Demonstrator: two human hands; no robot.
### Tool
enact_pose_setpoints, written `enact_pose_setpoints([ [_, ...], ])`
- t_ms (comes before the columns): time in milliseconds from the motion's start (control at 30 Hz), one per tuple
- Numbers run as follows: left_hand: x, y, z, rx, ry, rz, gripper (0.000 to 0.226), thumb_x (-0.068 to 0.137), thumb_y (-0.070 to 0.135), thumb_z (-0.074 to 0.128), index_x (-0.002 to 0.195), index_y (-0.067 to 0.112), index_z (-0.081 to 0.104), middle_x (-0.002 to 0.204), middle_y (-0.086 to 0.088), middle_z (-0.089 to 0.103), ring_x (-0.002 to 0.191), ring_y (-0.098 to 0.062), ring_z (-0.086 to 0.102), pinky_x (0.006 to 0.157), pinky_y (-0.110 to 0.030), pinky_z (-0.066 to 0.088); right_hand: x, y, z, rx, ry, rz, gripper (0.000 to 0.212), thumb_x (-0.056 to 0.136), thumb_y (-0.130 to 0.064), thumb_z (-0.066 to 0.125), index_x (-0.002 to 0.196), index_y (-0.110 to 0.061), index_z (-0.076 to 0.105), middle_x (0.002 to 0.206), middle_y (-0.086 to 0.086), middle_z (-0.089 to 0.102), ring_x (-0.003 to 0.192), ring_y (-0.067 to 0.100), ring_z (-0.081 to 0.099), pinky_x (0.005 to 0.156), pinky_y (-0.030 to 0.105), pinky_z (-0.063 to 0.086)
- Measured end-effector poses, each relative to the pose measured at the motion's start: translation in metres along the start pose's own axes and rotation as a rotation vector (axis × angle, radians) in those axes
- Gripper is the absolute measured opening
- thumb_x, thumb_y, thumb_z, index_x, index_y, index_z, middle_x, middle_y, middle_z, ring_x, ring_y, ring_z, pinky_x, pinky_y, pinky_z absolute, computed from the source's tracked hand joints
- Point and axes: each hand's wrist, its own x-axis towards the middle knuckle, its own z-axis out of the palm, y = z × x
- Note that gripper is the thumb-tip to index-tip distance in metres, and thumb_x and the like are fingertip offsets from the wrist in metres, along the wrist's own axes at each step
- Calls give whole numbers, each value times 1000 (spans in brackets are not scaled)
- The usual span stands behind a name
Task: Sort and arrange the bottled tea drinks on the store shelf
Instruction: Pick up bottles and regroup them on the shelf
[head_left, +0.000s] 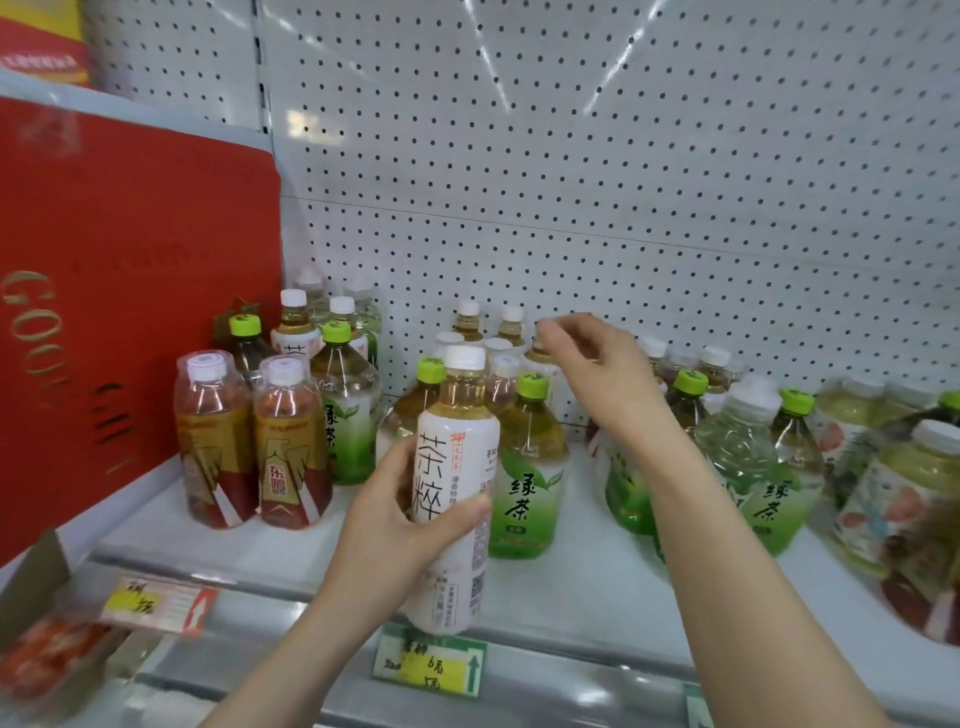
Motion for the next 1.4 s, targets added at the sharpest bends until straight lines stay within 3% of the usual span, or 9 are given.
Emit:
enact_pose_setpoints([
  [100, 1, 6, 17, 48, -33, 72, 62, 57, 58, 81, 112, 48, 55, 104, 27, 69, 93, 5, 66, 68, -13, 54, -60, -31, 2, 46, -180, -45, 44, 80, -72, 55, 99, -35, 69, 91, -20, 73, 84, -6, 66, 70, 20, 53],
  [267, -3, 14, 46, 189, -157, 190, 56, 61, 64, 72, 112, 65, 49, 110, 33, 64, 101, 10, 61, 83, -15, 52, -86, -18, -31, 38, -48, 86, 22, 90, -44, 65, 97, -24, 72, 88, -9, 75, 81, 5, 68, 72, 28, 54],
  [467, 53, 37, 58, 534, 33, 323, 60, 94, 55, 50, 147, 29, 38, 149, 4, 41, 138, -17, 39, 114, -41, 34, -88, 4, -61, -292, 110, 118, 23, 93, -48, 58, 99, -27, 64, 87, -14, 68, 82, 7, 63, 70, 32, 51],
  [533, 71, 43, 65, 663, -45, 239, 65, 96, 47, 54, 151, 21, 32, 144, -4, 49, 132, -19, 47, 111, -41, 38, -80, 10, -63, -378, 122, 129, 27, 95, -47, 56, 101, -22, 63, 89, -7, 67, 82, 15, 63, 73, 37, 53],
  [667, 82, 44, 64, 685, -75, 214, 46, 98, 31, 57, 141, 19, 47, 78, 10, 61, 64, 1, 55, 88, -37, 54, -63, 26, -52, -441, 82, 131, 24, 95, -44, 57, 99, -21, 60, 86, -8, 62, 78, 13, 60, 66, 34, 49],
  [967, 49, 45, 42, 688, -39, 303, 43, 91, 31, 65, 133, 33, 54, 66, 20, 53, 57, 14, 46, 57, -7, 34, -7, 61, -8, -348, -18, 198, 26, 95, -41, 60, 103, -16, 62, 100, 2, 69, 92, 23, 65, 84, 45, 54],
  [1167, 55, 38, 37, 650, -27, 324, 42, 88, 41, 66, 128, 41, 55, 92, 19, 68, 81, 2, 63, 78, -25, 54, 33, 75, 9, -224, -29, 197, 25, 94, -34, 64, 103, -11, 65, 98, 4, 69, 93, 25, 65, 73, 33, 45],
  [1267, 62, 31, 38, 614, -36, 306, 42, 87, 46, 64, 128, 48, 51, 94, 25, 67, 84, 9, 62, 76, -16, 52, 44, 77, 11, -276, -74, 214, 34, 91, -36, 68, 114, -12, 61, 107, 6, 68, 102, 27, 64, 79, 35, 49],
  [1400, 66, 28, 39, 593, -58, 310, 35, 90, 46, 61, 123, 46, 51, 97, 22, 67, 86, 7, 62, 75, -16, 51, 54, 56, 19, -478, 90, -172, 59, 90, -35, 68, 142, -15, 46, 135, 7, 56, 125, 27, 50, 100, 38, 41],
])
